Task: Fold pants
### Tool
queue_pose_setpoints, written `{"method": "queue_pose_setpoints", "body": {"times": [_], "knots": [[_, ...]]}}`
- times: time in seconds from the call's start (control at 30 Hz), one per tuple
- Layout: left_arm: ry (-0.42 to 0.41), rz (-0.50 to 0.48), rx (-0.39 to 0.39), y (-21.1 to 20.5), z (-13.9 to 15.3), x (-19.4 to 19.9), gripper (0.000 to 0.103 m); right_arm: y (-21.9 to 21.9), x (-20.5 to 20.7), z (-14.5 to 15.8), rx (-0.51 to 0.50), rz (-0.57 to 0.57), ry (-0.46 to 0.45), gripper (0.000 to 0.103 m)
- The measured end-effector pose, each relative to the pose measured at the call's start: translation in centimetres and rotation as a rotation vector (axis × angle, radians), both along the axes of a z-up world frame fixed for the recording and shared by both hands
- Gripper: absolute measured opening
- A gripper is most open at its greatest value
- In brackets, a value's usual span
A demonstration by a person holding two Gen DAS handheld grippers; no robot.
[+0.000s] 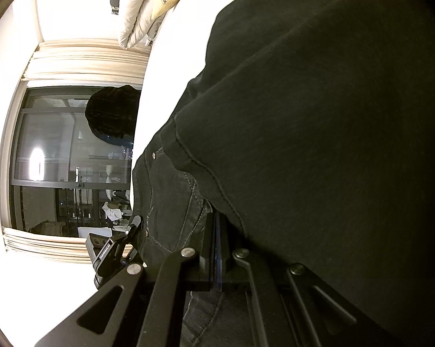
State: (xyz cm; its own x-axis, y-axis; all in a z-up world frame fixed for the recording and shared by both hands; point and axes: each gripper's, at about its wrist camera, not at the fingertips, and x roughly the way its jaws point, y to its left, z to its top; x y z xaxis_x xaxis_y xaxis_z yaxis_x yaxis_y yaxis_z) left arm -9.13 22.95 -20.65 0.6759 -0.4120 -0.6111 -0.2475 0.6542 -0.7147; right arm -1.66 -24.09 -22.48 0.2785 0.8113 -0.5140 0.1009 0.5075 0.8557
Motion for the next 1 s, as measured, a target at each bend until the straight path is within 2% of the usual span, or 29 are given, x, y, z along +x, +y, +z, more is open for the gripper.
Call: {"method": "queue_pose_setpoints", "body": {"times": [0.23,0.4,0.57,0.87,1.0], "knots": [[-0.068,-0.003,0.053,-1.7,3.7,-0.4,0.01,-0.1,-0.3,0.0,-0.004,-0.004,-0.008,0.0],[-0.15,-0.074,0.155,-4.1,8.2,-1.4,0.01,-0.1,-0.4,-0.1,-0.004,-0.005,-0.016,0.0],[-0.232,-0.187,0.286,-9.0,12.2,-1.7,0.01,-0.1,-0.5,-0.1,0.004,-0.003,-0.031,0.0],[-0.269,-0.292,0.336,-14.2,15.4,-2.3,0.01,-0.2,-0.3,-0.4,0.019,0.0,-0.032,0.0],[-0.29,-0.36,0.367,-17.8,16.5,-1.6,0.01,-0.3,-0.2,-0.4,0.015,0.0,-0.035,0.0]]}}
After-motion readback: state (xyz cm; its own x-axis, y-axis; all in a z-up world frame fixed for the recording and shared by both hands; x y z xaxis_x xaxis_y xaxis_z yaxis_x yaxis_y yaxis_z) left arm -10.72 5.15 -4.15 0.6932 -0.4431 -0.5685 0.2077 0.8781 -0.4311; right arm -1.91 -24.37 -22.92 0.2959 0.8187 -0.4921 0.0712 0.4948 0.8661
